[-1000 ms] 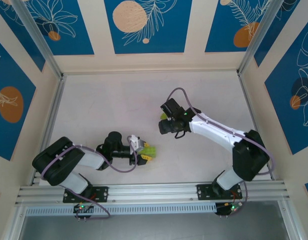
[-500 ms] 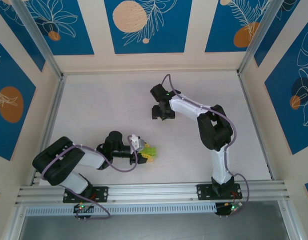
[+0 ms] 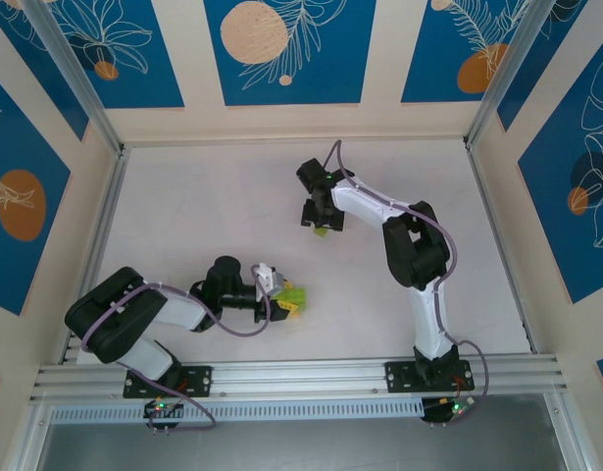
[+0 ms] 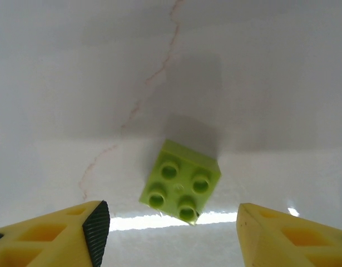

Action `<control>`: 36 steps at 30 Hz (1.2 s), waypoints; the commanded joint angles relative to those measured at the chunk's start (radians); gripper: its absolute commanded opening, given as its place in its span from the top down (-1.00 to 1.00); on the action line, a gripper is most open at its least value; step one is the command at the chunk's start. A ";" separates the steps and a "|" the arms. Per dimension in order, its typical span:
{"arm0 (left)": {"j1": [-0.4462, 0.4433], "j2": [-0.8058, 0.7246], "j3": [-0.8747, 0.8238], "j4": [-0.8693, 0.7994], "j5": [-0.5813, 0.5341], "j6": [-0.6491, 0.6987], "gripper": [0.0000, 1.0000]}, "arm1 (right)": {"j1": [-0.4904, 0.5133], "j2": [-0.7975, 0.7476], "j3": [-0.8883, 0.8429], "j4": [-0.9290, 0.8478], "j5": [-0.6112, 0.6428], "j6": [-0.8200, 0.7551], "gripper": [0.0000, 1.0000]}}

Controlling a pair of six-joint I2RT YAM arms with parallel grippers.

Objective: Assemble a carrot with lego

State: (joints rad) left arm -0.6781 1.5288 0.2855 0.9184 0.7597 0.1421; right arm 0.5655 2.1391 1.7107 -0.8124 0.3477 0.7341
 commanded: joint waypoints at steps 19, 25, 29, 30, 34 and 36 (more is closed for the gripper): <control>0.008 0.025 0.022 -0.006 0.035 0.030 0.13 | -0.016 0.082 0.065 -0.005 -0.021 0.052 0.01; 0.007 0.028 0.024 -0.007 0.033 0.030 0.13 | -0.018 0.077 0.060 -0.004 -0.020 0.049 0.14; 0.007 0.030 0.025 -0.010 0.033 0.030 0.13 | -0.018 0.067 0.051 -0.005 -0.016 0.041 0.22; 0.008 0.030 0.024 -0.009 0.033 0.031 0.13 | -0.018 0.064 0.048 -0.004 -0.015 0.038 0.24; 0.008 0.031 0.025 -0.009 0.033 0.031 0.14 | -0.015 0.014 0.008 -0.003 -0.004 0.017 0.32; 0.008 0.031 0.024 -0.008 0.033 0.032 0.15 | -0.011 -0.025 -0.021 -0.007 0.004 0.007 0.36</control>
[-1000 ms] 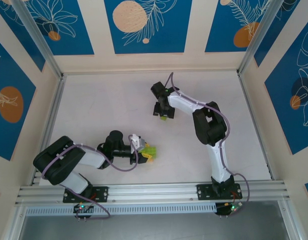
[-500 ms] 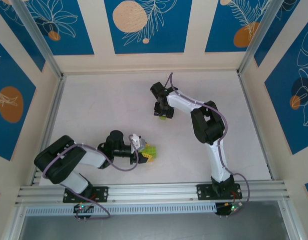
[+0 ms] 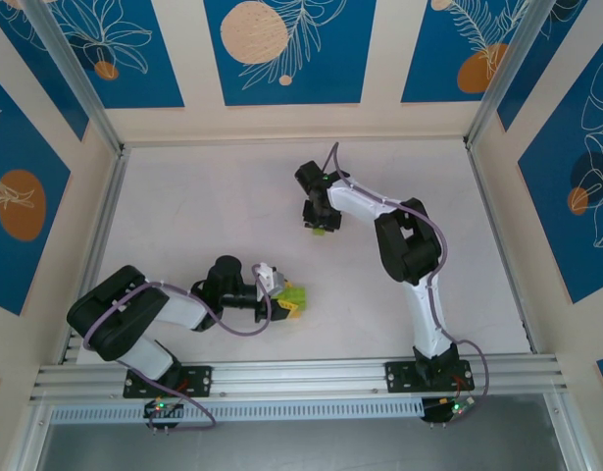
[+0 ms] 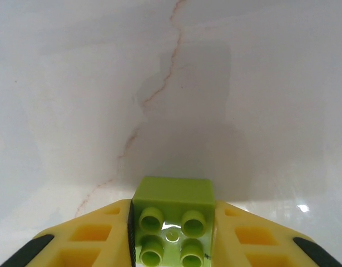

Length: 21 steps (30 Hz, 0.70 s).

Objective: Assemble a carrot with lego

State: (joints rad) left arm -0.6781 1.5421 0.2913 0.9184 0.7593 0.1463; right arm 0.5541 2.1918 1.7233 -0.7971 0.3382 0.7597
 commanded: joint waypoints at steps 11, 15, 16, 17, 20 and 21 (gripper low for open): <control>0.008 0.014 0.017 -0.007 0.044 0.029 0.21 | 0.098 -0.359 -0.202 -0.134 0.022 -0.104 0.41; 0.007 0.012 0.016 -0.010 0.047 0.028 0.23 | 0.160 -0.453 -0.251 -0.173 -0.035 -0.096 0.41; 0.007 0.010 0.016 -0.009 0.048 0.029 0.23 | 0.173 -0.475 -0.263 -0.177 -0.055 -0.089 0.41; 0.007 0.009 0.016 -0.009 0.048 0.028 0.24 | 0.186 -0.492 -0.271 -0.186 -0.071 -0.080 0.42; 0.007 0.009 0.016 -0.010 0.046 0.028 0.25 | 0.227 -0.523 -0.275 -0.215 -0.101 -0.060 0.42; 0.007 0.009 0.016 -0.010 0.047 0.028 0.25 | 0.240 -0.526 -0.271 -0.228 -0.103 -0.055 0.42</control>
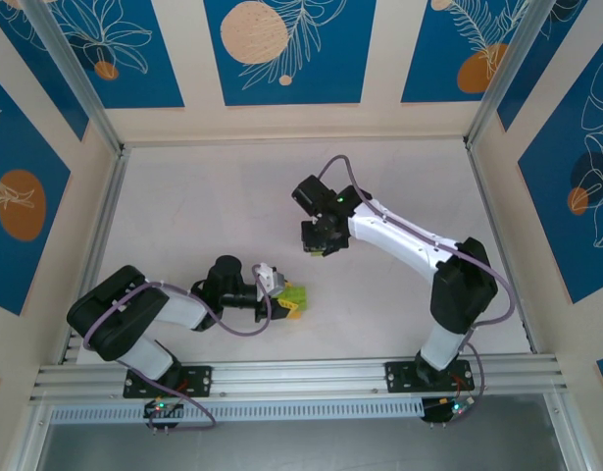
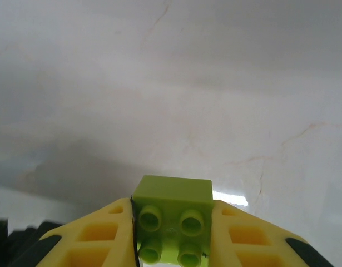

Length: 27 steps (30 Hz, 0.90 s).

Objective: Assemble a carrot with lego

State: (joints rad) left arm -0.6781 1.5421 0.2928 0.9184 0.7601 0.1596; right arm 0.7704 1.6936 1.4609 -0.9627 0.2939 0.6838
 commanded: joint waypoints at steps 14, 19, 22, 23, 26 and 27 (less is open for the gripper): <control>0.006 0.020 0.022 -0.021 0.042 0.021 0.26 | 0.154 -0.076 -0.058 -0.131 -0.084 0.132 0.43; 0.003 0.026 0.027 -0.029 0.034 0.026 0.26 | 0.162 -0.096 -0.088 -0.102 -0.138 0.139 0.44; 0.002 0.027 0.028 -0.031 0.035 0.029 0.26 | 0.165 -0.101 -0.095 -0.099 -0.143 0.140 0.44; 0.001 0.027 0.028 -0.032 0.033 0.031 0.26 | 0.166 -0.103 -0.096 -0.097 -0.144 0.141 0.44; 0.000 0.029 0.029 -0.034 0.031 0.033 0.26 | 0.165 -0.109 -0.096 -0.093 -0.147 0.141 0.44; -0.001 0.029 0.030 -0.035 0.030 0.034 0.26 | 0.165 -0.110 -0.093 -0.093 -0.147 0.142 0.44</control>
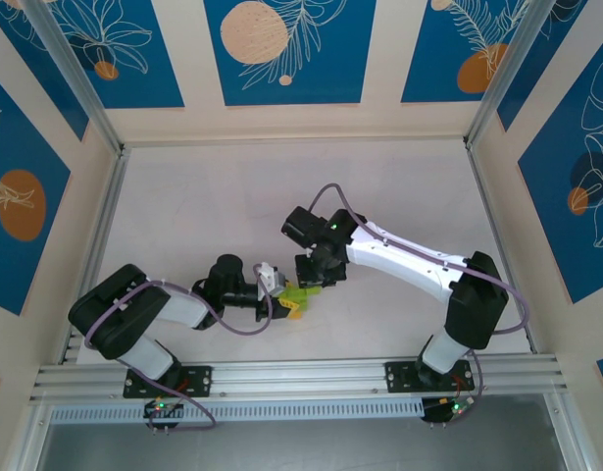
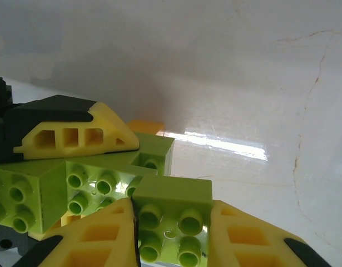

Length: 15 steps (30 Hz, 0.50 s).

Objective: Assemble a carrot with lego

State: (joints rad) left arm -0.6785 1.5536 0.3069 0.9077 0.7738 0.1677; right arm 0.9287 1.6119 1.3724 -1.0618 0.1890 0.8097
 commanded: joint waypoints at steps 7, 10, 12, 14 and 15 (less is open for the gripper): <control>-0.003 0.022 0.018 -0.031 0.013 0.030 0.27 | 0.007 -0.035 -0.001 0.005 -0.055 0.017 0.45; -0.004 0.022 0.019 -0.032 0.013 0.030 0.26 | 0.009 -0.033 -0.008 0.018 -0.070 0.017 0.45; -0.003 0.023 0.020 -0.033 0.012 0.030 0.27 | 0.011 -0.033 -0.010 0.026 -0.075 0.020 0.45; -0.005 0.023 0.020 -0.033 0.012 0.030 0.27 | 0.014 -0.027 -0.012 0.027 -0.079 0.021 0.46; -0.005 0.023 0.019 -0.033 0.012 0.030 0.27 | 0.014 -0.024 -0.011 0.029 -0.079 0.022 0.46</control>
State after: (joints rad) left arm -0.6792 1.5555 0.3134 0.9005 0.7738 0.1677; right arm 0.9318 1.6024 1.3720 -1.0378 0.1490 0.8154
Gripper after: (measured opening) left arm 0.368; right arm 0.273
